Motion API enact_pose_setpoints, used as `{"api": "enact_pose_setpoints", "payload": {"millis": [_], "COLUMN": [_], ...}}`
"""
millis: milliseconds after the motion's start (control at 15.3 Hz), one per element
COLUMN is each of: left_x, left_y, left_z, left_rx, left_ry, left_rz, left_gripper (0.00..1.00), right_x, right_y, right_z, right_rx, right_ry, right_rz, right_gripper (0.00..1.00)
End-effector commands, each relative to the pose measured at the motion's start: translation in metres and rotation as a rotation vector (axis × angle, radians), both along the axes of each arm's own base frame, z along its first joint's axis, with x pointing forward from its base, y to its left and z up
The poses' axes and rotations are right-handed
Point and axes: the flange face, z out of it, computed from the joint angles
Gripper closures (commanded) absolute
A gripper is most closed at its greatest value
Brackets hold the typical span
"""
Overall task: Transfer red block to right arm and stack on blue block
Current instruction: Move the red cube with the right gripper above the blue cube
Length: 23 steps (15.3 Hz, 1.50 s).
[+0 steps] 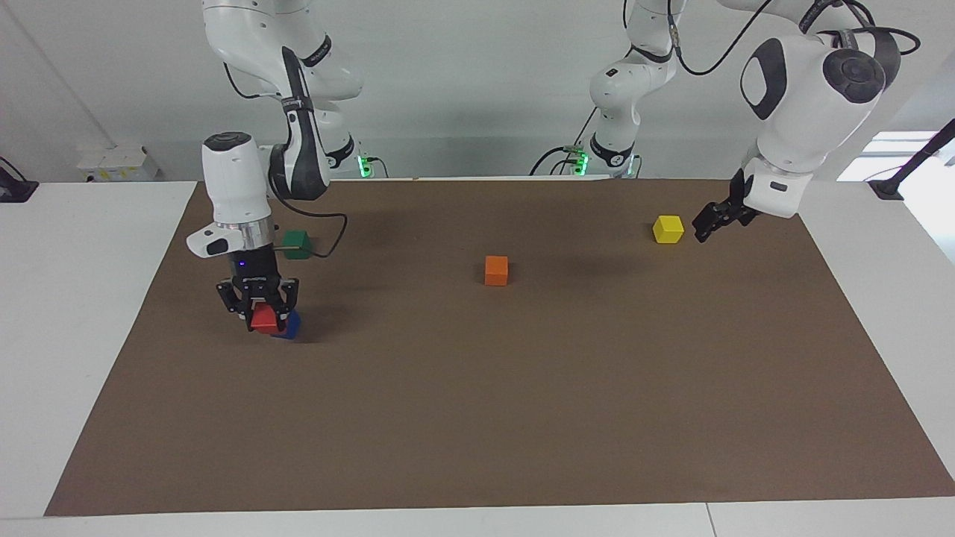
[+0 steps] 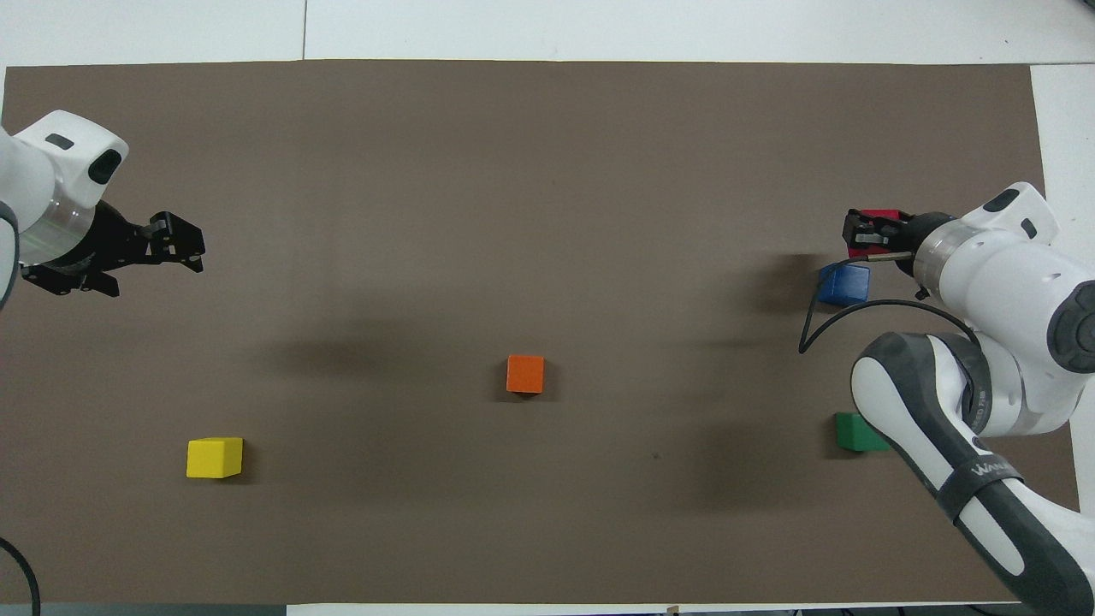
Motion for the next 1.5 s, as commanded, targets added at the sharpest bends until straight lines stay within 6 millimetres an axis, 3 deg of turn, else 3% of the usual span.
{"api": "enact_pose_setpoints", "payload": {"millis": [0, 392, 653, 979, 1436], "left_x": [-0.017, -0.026, -0.023, -0.034, -0.035], "left_y": [0.005, 0.029, 0.025, 0.004, 0.024], "left_z": [0.005, 0.004, 0.013, 0.012, 0.003], "left_rx": [-0.003, -0.051, -0.070, -0.065, -0.067], "left_ry": [0.034, 0.021, -0.015, 0.009, -0.039], "left_rz": [-0.034, 0.000, -0.050, -0.064, -0.043], "left_gripper": [0.00, 0.00, 0.00, 0.00, 0.00], "right_x": [-0.008, -0.011, -0.013, -0.014, -0.015], "right_y": [0.000, -0.017, -0.019, -0.018, -0.019], "right_z": [0.001, -0.005, -0.008, -0.012, -0.016], "right_rx": [0.010, 0.010, 0.035, 0.046, 0.056], "right_ry": [-0.007, 0.043, 0.076, 0.092, 0.112], "right_rz": [-0.030, -0.069, -0.125, -0.148, -0.173], "right_gripper": [1.00, 1.00, 1.00, 1.00, 1.00]}}
